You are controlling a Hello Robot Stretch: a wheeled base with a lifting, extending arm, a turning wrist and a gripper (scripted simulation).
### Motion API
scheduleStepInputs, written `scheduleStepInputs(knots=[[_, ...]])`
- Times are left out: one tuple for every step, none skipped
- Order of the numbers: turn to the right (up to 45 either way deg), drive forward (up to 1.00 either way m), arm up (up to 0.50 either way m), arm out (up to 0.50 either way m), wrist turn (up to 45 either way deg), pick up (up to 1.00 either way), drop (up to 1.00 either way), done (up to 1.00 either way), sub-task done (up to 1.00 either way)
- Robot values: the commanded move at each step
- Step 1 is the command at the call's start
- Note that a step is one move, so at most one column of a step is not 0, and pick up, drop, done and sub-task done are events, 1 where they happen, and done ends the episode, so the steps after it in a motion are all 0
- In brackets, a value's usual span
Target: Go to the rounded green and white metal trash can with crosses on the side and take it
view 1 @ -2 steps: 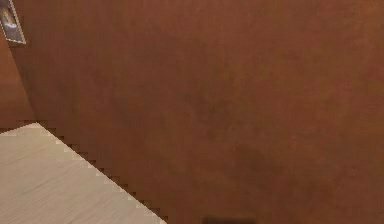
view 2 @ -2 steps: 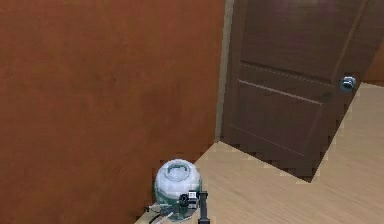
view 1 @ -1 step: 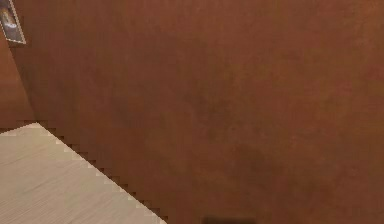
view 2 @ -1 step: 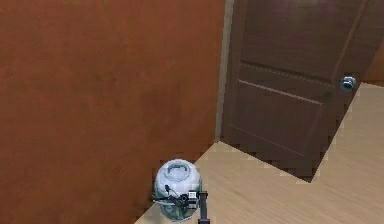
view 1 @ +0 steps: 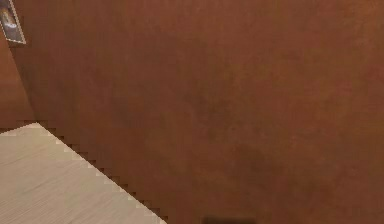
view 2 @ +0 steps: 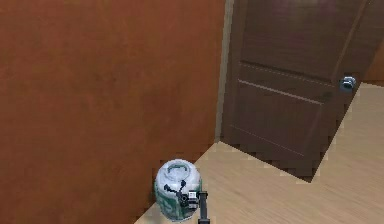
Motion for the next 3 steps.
scheduleStepInputs(knots=[[0.0,0.00,-0.30,0.00,0.0,0.00,0.00,0.00,0.00],[0.0,0.00,0.00,0.00,0.0,1.00,0.00,0.00,0.00],[0.0,0.00,0.10,0.00,0.0,0.00,0.00,0.00,0.00]])
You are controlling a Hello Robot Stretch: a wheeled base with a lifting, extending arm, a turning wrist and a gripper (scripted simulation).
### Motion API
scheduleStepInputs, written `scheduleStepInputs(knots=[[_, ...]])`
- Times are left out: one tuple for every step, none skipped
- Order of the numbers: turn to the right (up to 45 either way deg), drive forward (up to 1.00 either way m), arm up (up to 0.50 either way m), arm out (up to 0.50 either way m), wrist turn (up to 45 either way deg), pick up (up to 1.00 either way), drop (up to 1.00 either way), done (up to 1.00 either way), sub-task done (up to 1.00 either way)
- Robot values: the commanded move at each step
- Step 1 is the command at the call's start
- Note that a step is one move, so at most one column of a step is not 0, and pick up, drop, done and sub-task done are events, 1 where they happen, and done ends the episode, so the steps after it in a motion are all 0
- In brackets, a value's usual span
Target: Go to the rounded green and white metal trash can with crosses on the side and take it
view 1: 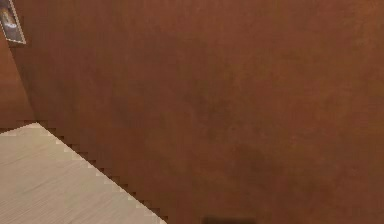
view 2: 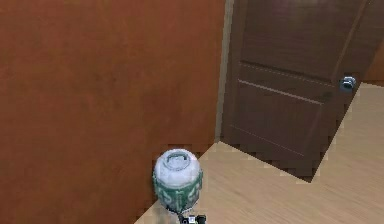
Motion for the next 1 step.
scheduleStepInputs(knots=[[0.0,0.00,0.00,0.00,0.0,0.00,0.00,1.00,0.00]])
